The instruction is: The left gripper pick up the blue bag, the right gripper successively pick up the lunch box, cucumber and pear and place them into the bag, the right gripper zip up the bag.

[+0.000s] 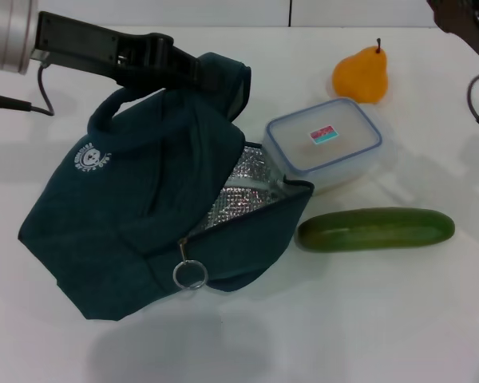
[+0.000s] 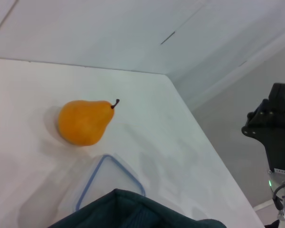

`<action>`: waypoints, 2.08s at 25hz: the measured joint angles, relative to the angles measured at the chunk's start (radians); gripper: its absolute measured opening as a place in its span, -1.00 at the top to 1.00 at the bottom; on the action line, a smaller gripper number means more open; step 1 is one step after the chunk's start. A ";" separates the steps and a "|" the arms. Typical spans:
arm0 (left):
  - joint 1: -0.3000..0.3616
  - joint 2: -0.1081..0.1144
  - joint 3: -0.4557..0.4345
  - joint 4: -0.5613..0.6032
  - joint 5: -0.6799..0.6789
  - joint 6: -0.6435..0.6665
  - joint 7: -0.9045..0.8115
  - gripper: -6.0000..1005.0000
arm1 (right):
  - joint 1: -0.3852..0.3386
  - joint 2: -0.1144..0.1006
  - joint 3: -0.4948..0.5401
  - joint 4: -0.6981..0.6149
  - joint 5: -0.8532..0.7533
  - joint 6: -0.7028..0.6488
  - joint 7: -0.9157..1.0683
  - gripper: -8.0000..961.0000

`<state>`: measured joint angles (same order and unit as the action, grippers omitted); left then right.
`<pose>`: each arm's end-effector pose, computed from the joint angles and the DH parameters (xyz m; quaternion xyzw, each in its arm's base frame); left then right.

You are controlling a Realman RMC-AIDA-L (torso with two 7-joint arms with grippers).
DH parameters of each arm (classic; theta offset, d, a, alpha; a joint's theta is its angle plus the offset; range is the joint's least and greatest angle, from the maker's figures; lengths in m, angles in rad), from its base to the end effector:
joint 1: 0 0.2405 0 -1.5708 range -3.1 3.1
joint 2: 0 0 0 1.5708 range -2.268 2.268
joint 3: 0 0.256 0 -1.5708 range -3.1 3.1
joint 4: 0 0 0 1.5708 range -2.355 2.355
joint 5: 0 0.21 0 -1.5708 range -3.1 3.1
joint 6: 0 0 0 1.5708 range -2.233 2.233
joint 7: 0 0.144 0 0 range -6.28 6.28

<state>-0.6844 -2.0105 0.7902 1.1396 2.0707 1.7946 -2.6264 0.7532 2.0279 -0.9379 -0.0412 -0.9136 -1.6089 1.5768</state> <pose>-0.1618 0.3665 0.0797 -0.8488 -0.5017 -0.1659 0.0192 0.1886 0.3755 0.0076 -0.6678 0.4061 0.6215 0.0537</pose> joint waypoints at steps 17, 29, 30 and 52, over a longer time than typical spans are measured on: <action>0.023 0.007 0.006 0.000 0.012 -0.004 0.000 0.90 | -0.205 0.000 0.006 0.071 0.013 0.110 0.020 0.04; 0.026 0.007 0.007 -0.005 0.013 -0.003 0.014 0.90 | -0.144 0.000 -0.006 0.129 -0.056 0.340 0.208 -0.67; 0.027 0.007 0.007 -0.005 0.013 -0.003 0.015 0.90 | -0.136 0.000 -0.005 0.135 -0.059 0.345 0.216 -0.71; 0.021 -0.001 0.020 -0.006 0.014 -0.003 0.031 0.90 | 0.051 0.000 0.009 0.183 -0.166 0.571 0.340 -0.84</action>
<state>-0.6630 -2.0110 0.8106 1.1335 2.0847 1.7913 -2.5951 0.8045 2.0279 -0.9292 0.1421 -1.0801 -1.0376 1.9169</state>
